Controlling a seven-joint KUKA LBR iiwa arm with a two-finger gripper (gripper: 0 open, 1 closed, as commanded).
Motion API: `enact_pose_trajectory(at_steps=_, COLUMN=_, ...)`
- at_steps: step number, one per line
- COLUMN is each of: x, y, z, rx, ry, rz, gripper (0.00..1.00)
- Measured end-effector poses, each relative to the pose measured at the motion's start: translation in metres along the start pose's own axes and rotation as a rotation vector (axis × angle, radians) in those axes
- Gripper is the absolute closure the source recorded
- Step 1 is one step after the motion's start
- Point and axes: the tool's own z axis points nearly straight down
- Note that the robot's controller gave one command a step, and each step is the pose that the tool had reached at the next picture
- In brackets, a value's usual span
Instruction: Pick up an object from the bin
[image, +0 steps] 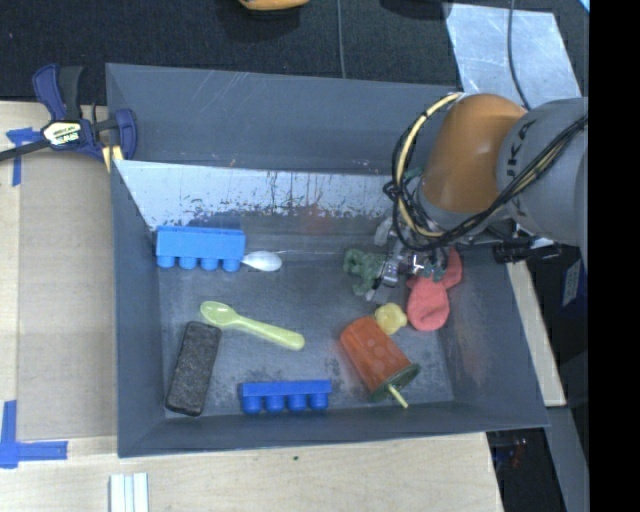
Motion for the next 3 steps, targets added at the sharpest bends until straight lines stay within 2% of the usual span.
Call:
enact_pose_trajectory(at_steps=1, x=-0.003, y=-0.001, z=0.041, rx=0.005, ry=0.015, rz=0.043, gripper=0.00)
enact_pose_trajectory(at_steps=2, x=-0.010, y=-0.016, z=0.041, rx=0.002, ry=0.006, rz=0.142, gripper=1.00)
enact_pose_trajectory(at_steps=3, x=-0.010, y=-0.016, z=0.041, rx=0.002, ry=0.006, rz=0.142, gripper=1.00)
